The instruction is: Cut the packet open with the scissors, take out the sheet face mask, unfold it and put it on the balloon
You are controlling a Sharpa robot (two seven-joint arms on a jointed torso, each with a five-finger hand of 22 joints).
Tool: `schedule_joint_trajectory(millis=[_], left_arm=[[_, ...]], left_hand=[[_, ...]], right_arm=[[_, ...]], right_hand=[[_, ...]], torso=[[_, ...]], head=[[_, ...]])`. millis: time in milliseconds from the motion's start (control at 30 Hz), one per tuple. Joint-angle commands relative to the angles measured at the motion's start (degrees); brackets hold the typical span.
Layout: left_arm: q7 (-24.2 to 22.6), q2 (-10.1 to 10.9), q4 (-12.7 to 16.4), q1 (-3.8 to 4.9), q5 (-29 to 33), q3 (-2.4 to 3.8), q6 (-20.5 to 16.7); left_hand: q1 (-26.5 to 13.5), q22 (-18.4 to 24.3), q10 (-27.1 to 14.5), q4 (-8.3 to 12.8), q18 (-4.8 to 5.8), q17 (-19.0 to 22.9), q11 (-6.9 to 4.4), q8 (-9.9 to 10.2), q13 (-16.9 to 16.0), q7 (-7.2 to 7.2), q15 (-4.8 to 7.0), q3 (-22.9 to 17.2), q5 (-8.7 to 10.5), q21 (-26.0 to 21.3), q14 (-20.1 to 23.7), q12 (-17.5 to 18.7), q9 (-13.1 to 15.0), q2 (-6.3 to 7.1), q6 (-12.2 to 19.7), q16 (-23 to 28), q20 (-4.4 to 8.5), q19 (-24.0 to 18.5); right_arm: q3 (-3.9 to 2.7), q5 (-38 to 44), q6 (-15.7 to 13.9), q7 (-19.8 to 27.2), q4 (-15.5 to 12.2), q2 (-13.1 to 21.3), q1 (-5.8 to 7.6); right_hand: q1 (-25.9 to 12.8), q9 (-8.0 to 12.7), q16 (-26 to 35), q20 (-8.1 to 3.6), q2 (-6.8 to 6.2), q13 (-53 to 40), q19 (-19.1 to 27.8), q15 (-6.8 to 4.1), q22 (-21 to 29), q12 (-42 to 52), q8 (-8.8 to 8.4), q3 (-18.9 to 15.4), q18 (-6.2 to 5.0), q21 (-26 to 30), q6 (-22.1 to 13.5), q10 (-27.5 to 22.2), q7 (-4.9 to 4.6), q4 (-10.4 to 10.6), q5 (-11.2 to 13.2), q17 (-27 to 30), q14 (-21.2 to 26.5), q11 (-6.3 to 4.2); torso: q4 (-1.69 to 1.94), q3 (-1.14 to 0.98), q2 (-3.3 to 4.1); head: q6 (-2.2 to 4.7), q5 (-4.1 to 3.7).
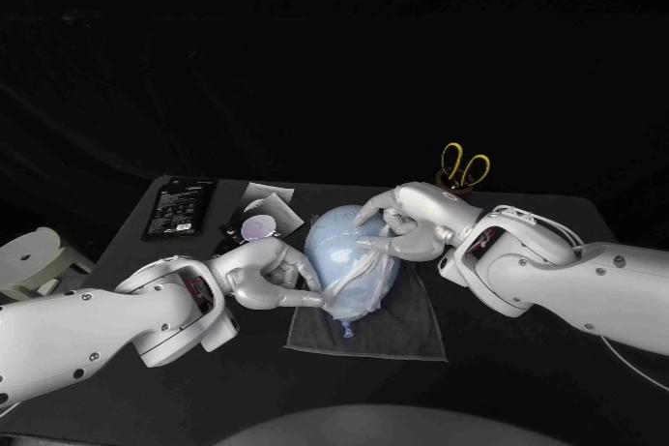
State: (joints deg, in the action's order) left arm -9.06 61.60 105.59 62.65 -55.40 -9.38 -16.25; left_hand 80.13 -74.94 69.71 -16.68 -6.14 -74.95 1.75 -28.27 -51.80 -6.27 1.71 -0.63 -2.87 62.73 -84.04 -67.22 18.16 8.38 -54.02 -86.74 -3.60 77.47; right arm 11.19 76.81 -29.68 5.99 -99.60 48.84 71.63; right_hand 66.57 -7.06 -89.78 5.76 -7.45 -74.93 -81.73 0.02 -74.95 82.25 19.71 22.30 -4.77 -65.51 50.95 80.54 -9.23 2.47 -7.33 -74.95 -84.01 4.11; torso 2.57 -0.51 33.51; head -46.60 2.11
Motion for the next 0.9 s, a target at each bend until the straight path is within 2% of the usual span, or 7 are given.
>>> schedule_joint_trajectory(millis=[33,667,900], left_arm=[[1.8,-0.5,0.0,0.06,-1.9,0.03,2.7],[3.4,-2.0,-0.6,0.05,-2.4,0.03,1.4],[5.2,-2.5,-0.9,0.05,-2.4,0.03,0.3]], left_hand=[[-0.2,-1.8,-0.4,0.1,0.31,-3.1,0.07,-0.3,0.2,0.05,0.10,0.5,0.05,0.3,-2.4,0.1,0.1,0.02,0.5,0.3,-0.05,-0.2],[0.7,-1.8,-0.8,0.1,0.30,-3.0,0.24,-0.1,0.3,-0.18,-0.02,1.1,0.06,0.3,-2.3,0.2,0.0,-0.40,1.3,0.4,-0.11,-0.2],[-0.3,-2.0,-0.4,-0.1,0.39,-3.5,0.29,-0.4,-0.2,-0.18,-0.09,2.5,0.08,0.7,-2.5,-0.2,0.1,-1.02,1.2,0.3,-0.19,0.0]], right_arm=[[-0.04,0.8,0.5,-1.2,0.3,-0.4,-0.02],[-0.04,1.9,2.2,-2.2,0.4,-0.8,-0.02],[-0.04,2.0,2.3,-2.4,0.4,-0.8,-0.01]], right_hand=[[0.7,0.0,-0.2,0.43,0.12,-2.1,0.1,0.36,-8.9,0.2,-0.25,0.3,0.18,0.4,0.5,0.2,0.07,0.1,-0.2,-15.1,-6.0,0.33],[1.1,0.0,-0.2,0.43,0.03,-2.2,0.2,0.35,-8.9,0.2,-0.27,0.4,0.16,0.4,0.7,0.2,0.10,0.0,-0.2,-15.1,-6.0,0.30],[1.1,0.0,-0.2,0.43,0.03,-2.2,0.2,0.35,-8.9,0.2,-0.27,0.4,0.16,0.4,0.7,0.2,0.10,0.0,-0.2,-15.1,-6.0,0.30]], torso=[[0.00,0.01,0.06],[-0.02,-0.01,0.04],[0.02,0.00,0.03]], head=[[-0.05,0.00],[-0.26,-0.13],[-0.41,-0.16]])
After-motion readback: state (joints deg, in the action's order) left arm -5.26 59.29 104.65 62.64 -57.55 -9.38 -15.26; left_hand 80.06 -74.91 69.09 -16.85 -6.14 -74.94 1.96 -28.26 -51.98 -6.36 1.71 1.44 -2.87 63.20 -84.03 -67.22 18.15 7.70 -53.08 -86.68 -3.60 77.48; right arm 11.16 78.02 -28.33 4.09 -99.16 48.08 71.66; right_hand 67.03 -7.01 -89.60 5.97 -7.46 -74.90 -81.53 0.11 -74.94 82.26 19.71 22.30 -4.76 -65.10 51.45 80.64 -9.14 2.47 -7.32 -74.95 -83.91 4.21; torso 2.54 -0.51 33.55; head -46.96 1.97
